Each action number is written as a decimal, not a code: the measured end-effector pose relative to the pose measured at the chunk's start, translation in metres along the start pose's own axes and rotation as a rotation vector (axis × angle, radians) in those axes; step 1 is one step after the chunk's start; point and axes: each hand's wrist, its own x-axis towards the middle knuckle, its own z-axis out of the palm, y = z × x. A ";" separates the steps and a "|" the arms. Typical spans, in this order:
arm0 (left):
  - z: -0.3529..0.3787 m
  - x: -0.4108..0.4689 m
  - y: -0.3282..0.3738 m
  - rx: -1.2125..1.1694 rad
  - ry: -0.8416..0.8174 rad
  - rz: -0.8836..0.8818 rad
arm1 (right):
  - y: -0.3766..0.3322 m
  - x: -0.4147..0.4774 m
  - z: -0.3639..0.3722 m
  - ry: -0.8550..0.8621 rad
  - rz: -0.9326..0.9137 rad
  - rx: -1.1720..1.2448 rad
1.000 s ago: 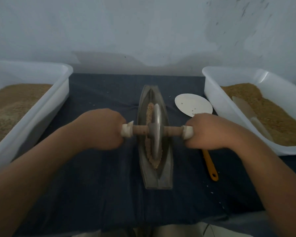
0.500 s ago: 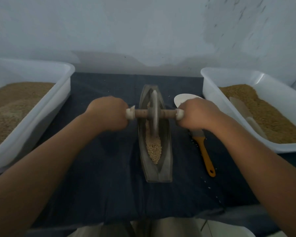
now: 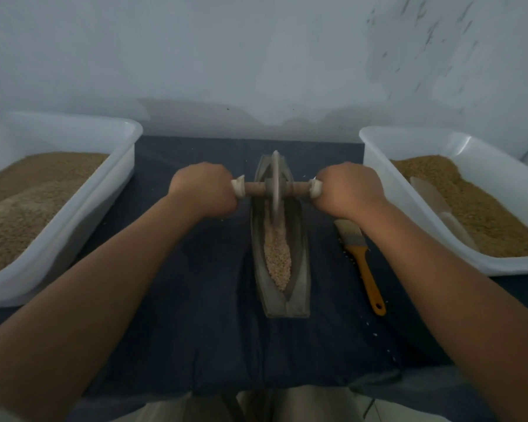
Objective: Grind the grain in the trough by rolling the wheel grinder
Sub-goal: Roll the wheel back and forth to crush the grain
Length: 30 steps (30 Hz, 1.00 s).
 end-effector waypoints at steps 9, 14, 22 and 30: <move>0.003 -0.084 -0.018 0.004 -0.173 0.282 | 0.009 -0.083 -0.021 -0.411 -0.127 0.219; -0.004 -0.024 -0.002 0.078 0.055 0.106 | -0.001 -0.022 0.009 -0.074 0.065 0.037; -0.001 -0.046 -0.007 0.022 -0.107 0.139 | -0.003 -0.036 -0.003 -0.041 -0.004 0.024; -0.002 -0.073 -0.007 0.121 0.029 0.204 | -0.001 -0.068 0.001 -0.135 -0.032 0.051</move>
